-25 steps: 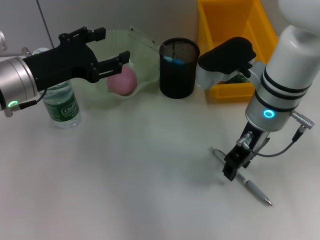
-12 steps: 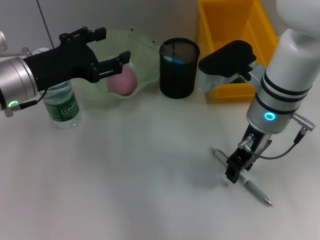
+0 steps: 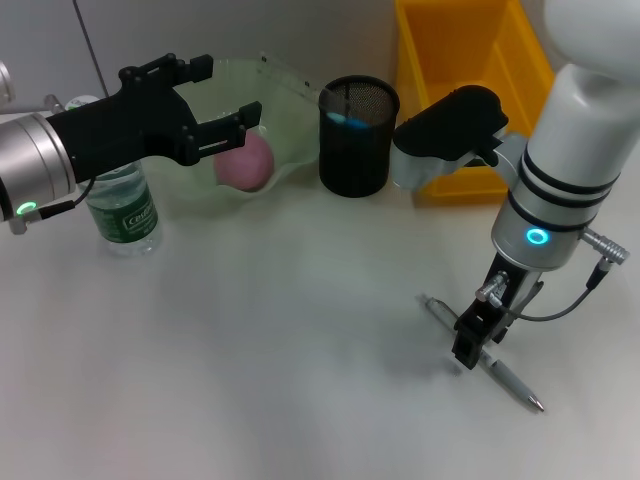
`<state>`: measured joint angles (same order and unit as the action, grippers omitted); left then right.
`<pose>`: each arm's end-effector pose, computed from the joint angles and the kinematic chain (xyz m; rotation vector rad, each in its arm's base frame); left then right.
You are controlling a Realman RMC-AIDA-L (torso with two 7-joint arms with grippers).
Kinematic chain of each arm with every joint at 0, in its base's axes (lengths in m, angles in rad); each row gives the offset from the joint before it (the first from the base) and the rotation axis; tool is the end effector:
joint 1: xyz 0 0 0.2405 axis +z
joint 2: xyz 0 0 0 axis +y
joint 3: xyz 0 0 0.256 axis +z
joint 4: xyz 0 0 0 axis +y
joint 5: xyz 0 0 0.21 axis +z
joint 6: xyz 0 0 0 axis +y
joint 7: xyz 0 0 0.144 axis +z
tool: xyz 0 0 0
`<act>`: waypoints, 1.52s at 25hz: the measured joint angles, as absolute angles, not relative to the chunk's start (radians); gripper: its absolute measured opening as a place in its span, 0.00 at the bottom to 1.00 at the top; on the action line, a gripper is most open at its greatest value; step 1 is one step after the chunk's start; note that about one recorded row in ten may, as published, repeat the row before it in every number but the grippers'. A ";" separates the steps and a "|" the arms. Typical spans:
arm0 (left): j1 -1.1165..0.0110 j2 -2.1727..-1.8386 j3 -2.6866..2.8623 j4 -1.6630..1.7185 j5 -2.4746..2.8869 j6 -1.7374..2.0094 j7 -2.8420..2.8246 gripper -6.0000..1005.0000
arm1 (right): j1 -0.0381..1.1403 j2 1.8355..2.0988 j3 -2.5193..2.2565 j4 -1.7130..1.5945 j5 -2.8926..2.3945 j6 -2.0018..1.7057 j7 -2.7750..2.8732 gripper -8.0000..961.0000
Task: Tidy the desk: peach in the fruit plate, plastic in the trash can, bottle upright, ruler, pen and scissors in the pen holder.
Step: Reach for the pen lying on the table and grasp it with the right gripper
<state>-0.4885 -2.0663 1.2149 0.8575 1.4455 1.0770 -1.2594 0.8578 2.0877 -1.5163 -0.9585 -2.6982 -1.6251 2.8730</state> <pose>-0.1961 0.3882 0.0018 -2.4520 -0.2425 -0.7127 0.1827 0.3550 -0.0452 -2.4145 1.2342 -0.9550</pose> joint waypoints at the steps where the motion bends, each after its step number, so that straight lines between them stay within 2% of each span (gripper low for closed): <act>1: -0.488 -2.066 1.215 0.857 1.445 1.077 -1.259 0.80 | 0.858 2.088 -1.516 -0.959 -2.698 -1.625 2.873 0.49; 25: -0.486 -2.068 1.215 0.857 1.445 1.080 -1.258 0.80 | 0.870 2.088 -1.543 -0.931 -2.694 -1.600 2.873 0.49; 38: -0.485 -2.068 1.215 0.857 1.445 1.080 -1.257 0.80 | 0.883 2.088 -1.545 -0.910 -2.694 -1.597 2.873 0.45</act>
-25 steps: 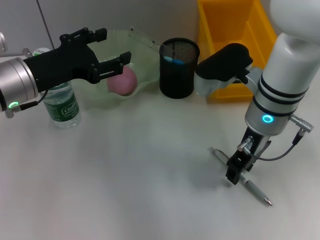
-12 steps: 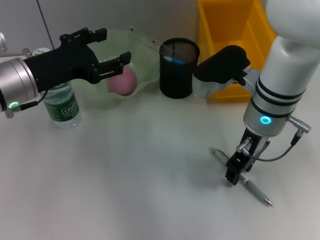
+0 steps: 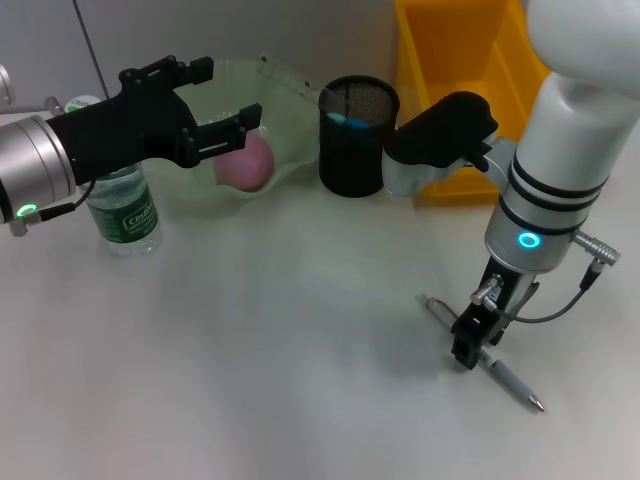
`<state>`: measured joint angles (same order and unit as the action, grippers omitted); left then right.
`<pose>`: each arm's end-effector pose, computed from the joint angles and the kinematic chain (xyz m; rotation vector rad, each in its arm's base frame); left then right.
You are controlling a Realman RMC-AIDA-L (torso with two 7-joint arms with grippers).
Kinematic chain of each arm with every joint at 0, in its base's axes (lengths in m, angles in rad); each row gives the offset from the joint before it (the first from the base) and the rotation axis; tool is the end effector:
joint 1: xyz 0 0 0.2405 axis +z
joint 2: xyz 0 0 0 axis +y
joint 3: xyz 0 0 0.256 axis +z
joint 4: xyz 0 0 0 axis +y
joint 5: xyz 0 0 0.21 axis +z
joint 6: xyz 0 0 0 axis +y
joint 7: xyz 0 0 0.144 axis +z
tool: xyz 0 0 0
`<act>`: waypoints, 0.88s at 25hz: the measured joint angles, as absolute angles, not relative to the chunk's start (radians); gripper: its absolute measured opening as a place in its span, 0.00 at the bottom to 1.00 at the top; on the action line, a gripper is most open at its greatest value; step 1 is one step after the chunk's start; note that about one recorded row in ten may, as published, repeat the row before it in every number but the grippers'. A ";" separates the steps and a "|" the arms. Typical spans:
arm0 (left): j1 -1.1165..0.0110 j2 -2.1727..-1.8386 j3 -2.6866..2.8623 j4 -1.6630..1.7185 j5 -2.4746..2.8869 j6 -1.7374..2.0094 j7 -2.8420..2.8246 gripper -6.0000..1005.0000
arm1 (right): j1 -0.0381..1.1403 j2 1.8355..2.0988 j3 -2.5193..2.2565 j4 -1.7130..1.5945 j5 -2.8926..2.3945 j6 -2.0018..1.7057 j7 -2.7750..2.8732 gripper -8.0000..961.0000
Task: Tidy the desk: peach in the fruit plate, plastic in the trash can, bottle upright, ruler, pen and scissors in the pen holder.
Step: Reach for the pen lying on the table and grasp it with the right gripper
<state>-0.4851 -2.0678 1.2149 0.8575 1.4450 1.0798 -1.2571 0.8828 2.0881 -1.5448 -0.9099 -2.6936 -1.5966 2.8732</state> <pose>-0.1968 0.3871 0.0012 -2.4531 -0.2436 -0.7143 0.1833 0.3565 -0.0517 -2.4143 1.2075 -0.9861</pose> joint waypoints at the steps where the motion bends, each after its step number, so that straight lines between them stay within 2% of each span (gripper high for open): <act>1: -0.485 -2.068 1.215 0.857 1.445 1.080 -1.257 0.80 | 0.883 2.088 -1.545 -0.910 -2.694 -1.597 2.873 0.44; 12: -0.483 -2.068 1.215 0.857 1.443 1.080 -1.247 0.80 | 0.887 2.089 -1.546 -0.908 -2.694 -1.599 2.873 0.39; 22: -0.485 -2.068 1.214 0.857 1.443 1.080 -1.247 0.80 | 0.897 2.089 -1.571 -0.891 -2.694 -1.598 2.885 0.39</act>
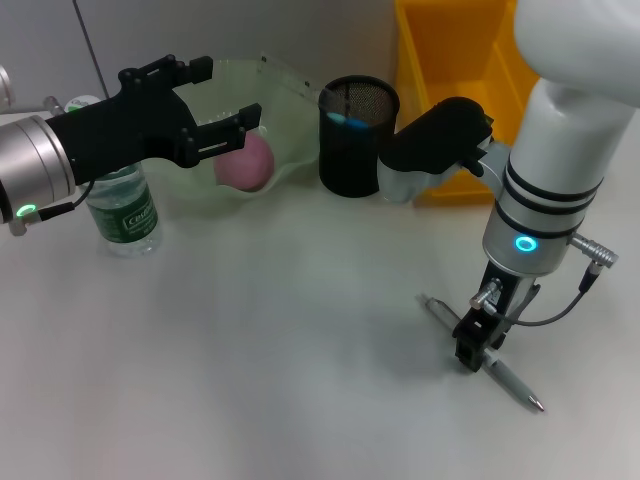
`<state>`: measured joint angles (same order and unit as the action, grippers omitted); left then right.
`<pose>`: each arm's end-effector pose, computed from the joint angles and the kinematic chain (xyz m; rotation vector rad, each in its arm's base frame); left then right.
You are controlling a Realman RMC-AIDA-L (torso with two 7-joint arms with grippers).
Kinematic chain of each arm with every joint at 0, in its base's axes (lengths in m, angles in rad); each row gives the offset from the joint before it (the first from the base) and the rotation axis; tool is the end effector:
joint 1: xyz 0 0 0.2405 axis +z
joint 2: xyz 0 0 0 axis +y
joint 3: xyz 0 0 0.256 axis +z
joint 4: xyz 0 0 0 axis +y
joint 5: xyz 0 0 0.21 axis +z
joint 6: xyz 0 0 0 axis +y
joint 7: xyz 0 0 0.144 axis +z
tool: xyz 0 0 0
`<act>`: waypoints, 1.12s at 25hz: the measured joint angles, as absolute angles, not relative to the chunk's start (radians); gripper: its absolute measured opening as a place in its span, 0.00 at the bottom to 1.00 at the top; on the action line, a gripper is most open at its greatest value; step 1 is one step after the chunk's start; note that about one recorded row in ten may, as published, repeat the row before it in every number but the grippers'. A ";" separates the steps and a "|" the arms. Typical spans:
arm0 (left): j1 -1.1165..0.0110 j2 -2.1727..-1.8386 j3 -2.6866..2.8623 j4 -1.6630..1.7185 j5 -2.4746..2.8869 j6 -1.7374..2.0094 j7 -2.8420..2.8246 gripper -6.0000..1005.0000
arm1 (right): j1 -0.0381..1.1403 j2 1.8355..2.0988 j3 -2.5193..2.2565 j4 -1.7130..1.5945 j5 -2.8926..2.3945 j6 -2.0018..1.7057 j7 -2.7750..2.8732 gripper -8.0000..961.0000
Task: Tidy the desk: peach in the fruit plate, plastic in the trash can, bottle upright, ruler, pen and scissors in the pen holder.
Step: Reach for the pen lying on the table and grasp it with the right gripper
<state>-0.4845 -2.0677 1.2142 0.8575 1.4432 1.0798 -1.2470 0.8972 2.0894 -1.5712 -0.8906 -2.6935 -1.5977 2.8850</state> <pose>-0.1970 0.3871 0.0016 -2.4507 -0.2326 -0.7119 0.1828 0.3551 -0.0548 -2.4058 1.1939 -1.0252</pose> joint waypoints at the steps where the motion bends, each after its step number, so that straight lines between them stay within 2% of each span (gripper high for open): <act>1: -0.485 -2.068 1.214 0.857 1.443 1.080 -1.247 0.80 | 0.898 2.089 -1.571 -0.891 -2.693 -1.598 2.885 0.39; 20: -0.485 -2.066 1.213 0.858 1.443 1.080 -1.247 0.80 | 0.901 2.089 -1.571 -0.891 -2.692 -1.595 2.889 0.34; 28: -0.485 -2.066 1.215 0.859 1.443 1.081 -1.247 0.80 | 0.902 2.089 -1.571 -0.886 -2.692 -1.596 2.894 0.23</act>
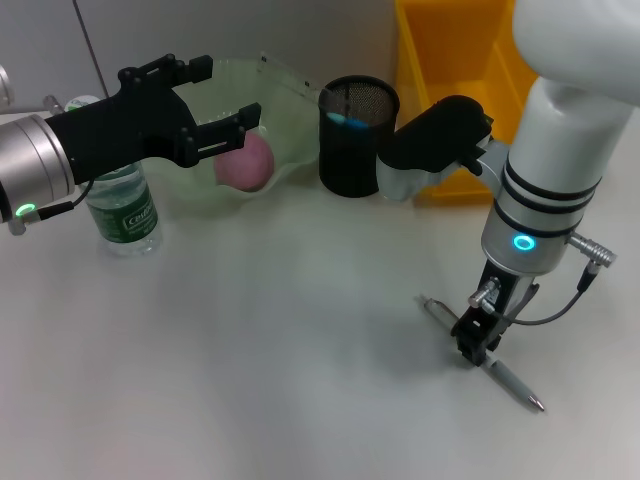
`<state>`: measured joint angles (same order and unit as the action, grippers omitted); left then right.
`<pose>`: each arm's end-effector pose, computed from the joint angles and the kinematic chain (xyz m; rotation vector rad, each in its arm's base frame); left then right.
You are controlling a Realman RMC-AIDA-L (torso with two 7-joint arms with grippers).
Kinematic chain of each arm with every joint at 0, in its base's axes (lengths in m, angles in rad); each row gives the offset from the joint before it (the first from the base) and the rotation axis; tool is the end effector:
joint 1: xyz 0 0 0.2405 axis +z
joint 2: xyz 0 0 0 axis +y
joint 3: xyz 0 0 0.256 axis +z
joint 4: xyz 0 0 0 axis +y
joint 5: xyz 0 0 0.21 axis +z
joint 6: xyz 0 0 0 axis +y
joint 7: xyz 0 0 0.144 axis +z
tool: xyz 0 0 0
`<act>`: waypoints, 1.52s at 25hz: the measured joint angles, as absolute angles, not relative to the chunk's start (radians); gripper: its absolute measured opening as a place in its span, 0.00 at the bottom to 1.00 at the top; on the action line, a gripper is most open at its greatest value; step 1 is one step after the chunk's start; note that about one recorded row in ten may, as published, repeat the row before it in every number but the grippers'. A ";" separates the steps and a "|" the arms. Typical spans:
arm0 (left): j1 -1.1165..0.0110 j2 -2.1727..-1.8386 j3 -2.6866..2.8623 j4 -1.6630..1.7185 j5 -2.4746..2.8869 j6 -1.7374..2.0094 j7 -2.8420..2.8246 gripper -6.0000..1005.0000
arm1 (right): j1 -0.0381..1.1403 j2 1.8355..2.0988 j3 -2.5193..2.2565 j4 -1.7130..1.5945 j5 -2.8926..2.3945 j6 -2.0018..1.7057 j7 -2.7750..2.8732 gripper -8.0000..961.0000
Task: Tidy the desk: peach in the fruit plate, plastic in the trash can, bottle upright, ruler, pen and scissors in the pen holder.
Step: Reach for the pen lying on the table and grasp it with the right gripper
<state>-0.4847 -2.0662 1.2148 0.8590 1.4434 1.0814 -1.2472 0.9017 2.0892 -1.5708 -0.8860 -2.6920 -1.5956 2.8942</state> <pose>-0.1967 0.3872 0.0021 -2.4520 -0.2290 -0.7113 0.1821 0.3558 -0.0551 -2.3989 1.2026 -1.0216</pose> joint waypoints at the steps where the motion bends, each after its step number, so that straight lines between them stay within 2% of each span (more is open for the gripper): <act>1: -0.485 -2.066 1.215 0.859 1.443 1.081 -1.247 0.80 | 0.902 2.089 -1.571 -0.885 -2.692 -1.596 2.895 0.22; 13: -0.486 -2.066 1.214 0.859 1.443 1.081 -1.247 0.80 | 0.902 2.089 -1.570 -0.888 -2.692 -1.596 2.896 0.20; 32: -0.479 -2.066 1.208 0.859 1.443 1.089 -1.246 0.80 | 0.894 2.089 -1.562 -0.945 -2.692 -1.606 2.899 0.09; 38: -0.478 -2.066 1.207 0.859 1.443 1.092 -1.246 0.80 | 0.887 2.088 -1.558 -0.978 -2.692 -1.619 2.899 0.10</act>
<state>-0.4778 -2.0662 1.2070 0.8590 1.4435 1.0917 -1.2455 0.8870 2.0876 -1.5583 -0.9784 -2.6922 -1.6188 2.8992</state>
